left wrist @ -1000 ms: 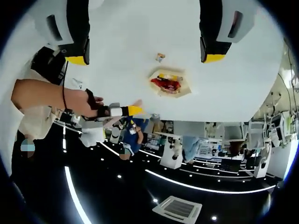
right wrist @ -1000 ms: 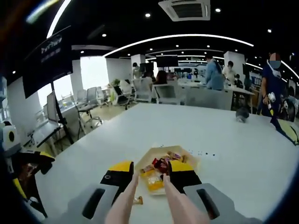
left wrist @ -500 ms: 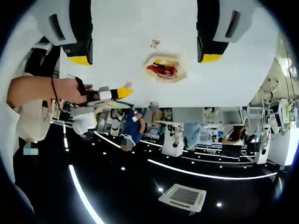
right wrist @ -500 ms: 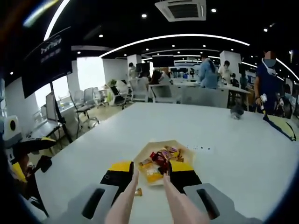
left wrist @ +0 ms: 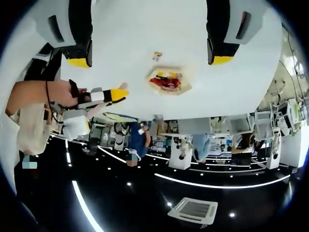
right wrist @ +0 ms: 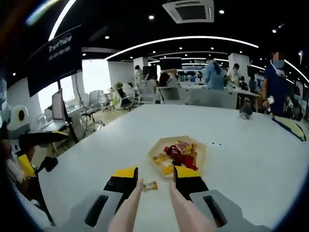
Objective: Place the target food into the container with the food tongs after gripping and lifting it, then release it inside without dropping or visibly crushing the food.
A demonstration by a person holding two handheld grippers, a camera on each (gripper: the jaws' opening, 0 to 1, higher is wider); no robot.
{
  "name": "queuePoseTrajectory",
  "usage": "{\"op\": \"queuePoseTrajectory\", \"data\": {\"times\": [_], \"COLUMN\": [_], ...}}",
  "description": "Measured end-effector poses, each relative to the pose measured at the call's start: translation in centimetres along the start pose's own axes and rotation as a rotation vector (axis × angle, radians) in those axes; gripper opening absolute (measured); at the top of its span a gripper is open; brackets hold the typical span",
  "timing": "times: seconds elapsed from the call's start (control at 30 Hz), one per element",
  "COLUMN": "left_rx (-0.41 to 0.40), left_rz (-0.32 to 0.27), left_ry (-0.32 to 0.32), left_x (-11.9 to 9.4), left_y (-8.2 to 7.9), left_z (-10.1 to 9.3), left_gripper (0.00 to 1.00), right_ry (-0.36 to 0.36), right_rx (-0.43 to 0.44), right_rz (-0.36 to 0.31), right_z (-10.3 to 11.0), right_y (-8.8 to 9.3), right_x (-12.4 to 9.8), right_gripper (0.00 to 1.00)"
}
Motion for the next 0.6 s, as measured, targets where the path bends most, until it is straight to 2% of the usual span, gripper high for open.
{"op": "queuePoseTrajectory", "data": {"times": [0.27, 0.6], "left_rx": [-0.001, 0.01], "left_rz": [0.021, 0.04], "left_ry": [0.014, 0.027], "left_x": [-0.1, -0.4], "left_y": [0.5, 0.9], "left_z": [-0.3, -0.6], "left_gripper": [0.99, 0.99], "right_ry": [0.006, 0.013], "right_rx": [0.023, 0.04], "right_rz": [0.028, 0.041], "right_z": [1.2, 1.2], "right_y": [2.6, 3.2], "right_x": [-2.3, -3.2], "right_gripper": [0.29, 0.29]}}
Point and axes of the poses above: the point that each gripper's makers call its tool centre point, and the gripper's own axes: x roughly forward along the fingers, z roughly to its left, y roughly out of its underside, the point moved 10 cm from there along -x, roughly backward along the fingers, and after that the axes turned 1 degree about y, right-handed, at the moved point
